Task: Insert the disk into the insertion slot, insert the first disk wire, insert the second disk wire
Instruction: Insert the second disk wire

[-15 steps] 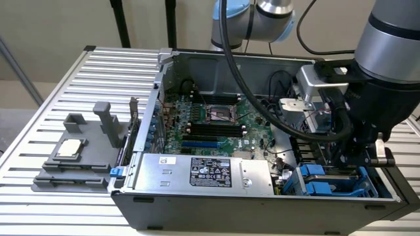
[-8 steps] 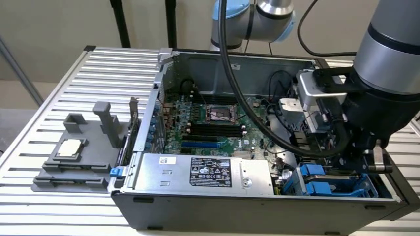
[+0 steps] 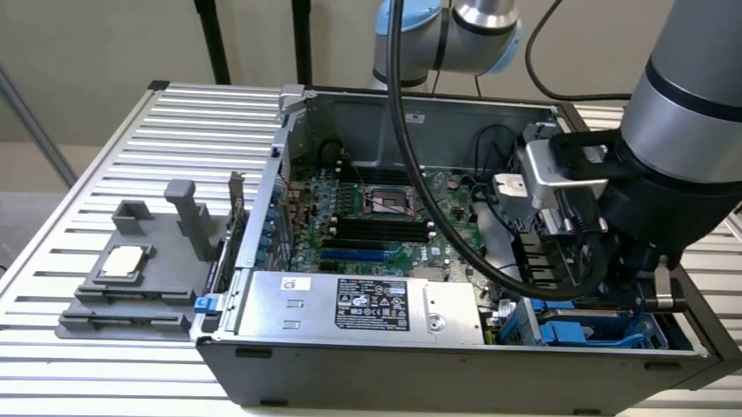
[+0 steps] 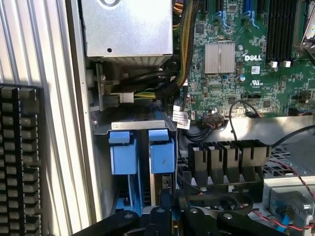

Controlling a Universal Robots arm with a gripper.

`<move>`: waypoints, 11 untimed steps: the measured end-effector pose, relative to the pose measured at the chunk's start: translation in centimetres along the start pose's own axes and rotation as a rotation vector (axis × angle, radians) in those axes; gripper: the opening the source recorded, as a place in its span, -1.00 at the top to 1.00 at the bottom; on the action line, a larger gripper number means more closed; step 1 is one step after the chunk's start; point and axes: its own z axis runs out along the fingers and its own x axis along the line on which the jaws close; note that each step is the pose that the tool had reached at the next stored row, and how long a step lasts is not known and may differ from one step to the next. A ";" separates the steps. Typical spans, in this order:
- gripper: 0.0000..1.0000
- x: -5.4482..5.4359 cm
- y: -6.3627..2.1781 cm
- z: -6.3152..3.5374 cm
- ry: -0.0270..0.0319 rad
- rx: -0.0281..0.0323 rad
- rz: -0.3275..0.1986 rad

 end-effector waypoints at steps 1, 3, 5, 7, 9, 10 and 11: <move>0.67 0.1 0.03 0.08 -0.0047 0.0015 0.000; 0.67 0.3 0.08 0.25 -0.0141 0.0040 -0.001; 0.67 0.4 0.12 0.35 -0.0225 0.0044 -0.002; 0.67 0.6 0.14 0.41 -0.0293 0.0042 -0.002; 0.67 0.6 0.14 0.44 -0.0327 0.0041 -0.003; 0.67 0.7 0.14 0.44 -0.0333 0.0042 -0.003; 0.67 0.7 0.14 0.46 -0.0339 0.0046 -0.004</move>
